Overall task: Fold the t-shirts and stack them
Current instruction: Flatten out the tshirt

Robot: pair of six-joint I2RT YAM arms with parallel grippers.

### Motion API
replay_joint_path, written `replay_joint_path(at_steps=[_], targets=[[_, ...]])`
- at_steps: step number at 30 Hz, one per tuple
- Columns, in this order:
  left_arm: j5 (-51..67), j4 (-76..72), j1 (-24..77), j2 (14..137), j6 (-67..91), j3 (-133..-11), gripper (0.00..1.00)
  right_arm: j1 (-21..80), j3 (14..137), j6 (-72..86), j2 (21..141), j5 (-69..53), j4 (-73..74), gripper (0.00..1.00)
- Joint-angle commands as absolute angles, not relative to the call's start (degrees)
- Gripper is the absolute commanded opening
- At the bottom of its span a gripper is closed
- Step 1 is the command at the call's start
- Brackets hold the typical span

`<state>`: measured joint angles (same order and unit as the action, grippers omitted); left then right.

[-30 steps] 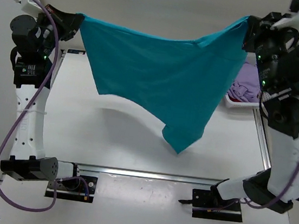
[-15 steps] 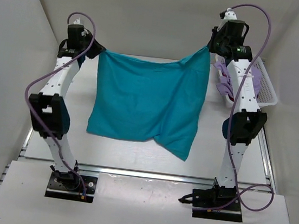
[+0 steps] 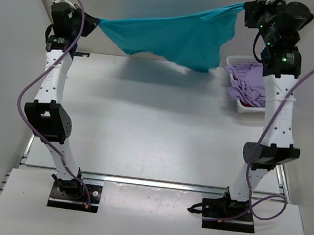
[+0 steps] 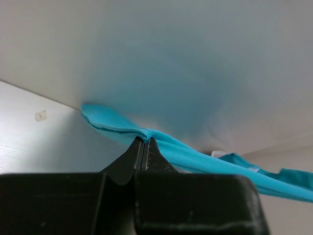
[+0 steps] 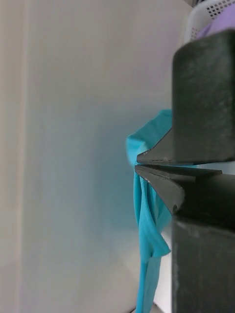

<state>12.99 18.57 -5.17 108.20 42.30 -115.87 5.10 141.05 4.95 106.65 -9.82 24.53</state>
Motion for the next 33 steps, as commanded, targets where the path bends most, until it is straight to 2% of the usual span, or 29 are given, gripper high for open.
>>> replay_joint_path(at_steps=[1,2,5,8,10,13,18,22,29,33], targets=[[12.9,15.9,-6.9,103.4,42.8,-113.5,0.0,3.7,137.5,4.1,104.0,-8.7,24.0,0.0],[12.3,15.6,-6.4,102.3,42.2,-111.8,0.0,3.9,136.3,3.8,103.1,-8.3,25.6,0.0],[9.5,12.5,-5.5,97.7,40.1,-103.3,0.0,6.0,121.9,2.7,96.2,-4.1,24.7,0.0],[7.5,7.4,-4.7,91.1,39.2,-89.2,0.0,8.3,94.8,2.9,86.1,-1.0,17.5,0.0],[5.0,5.2,-4.8,86.3,38.8,-78.0,0.0,9.7,85.4,4.6,82.1,1.5,15.3,0.0],[0.8,4.1,-4.3,81.1,37.8,-67.4,0.0,12.7,78.2,4.8,79.4,8.2,15.8,0.0],[0.1,2.6,-4.5,74.4,39.4,-49.5,0.0,12.4,57.9,14.8,69.7,0.7,13.6,0.0],[5.5,3.1,-8.9,70.8,41.8,-37.3,0.0,14.8,40.5,21.7,60.0,-1.3,16.7,0.0],[10.6,7.3,-8.2,64.9,40.2,-27.9,0.0,19.6,25.4,32.8,38.8,-5.1,27.3,0.0],[5.2,11.6,-5.9,59.4,36.7,-27.7,0.0,26.9,22.5,40.1,33.9,-4.3,30.7,0.0]])
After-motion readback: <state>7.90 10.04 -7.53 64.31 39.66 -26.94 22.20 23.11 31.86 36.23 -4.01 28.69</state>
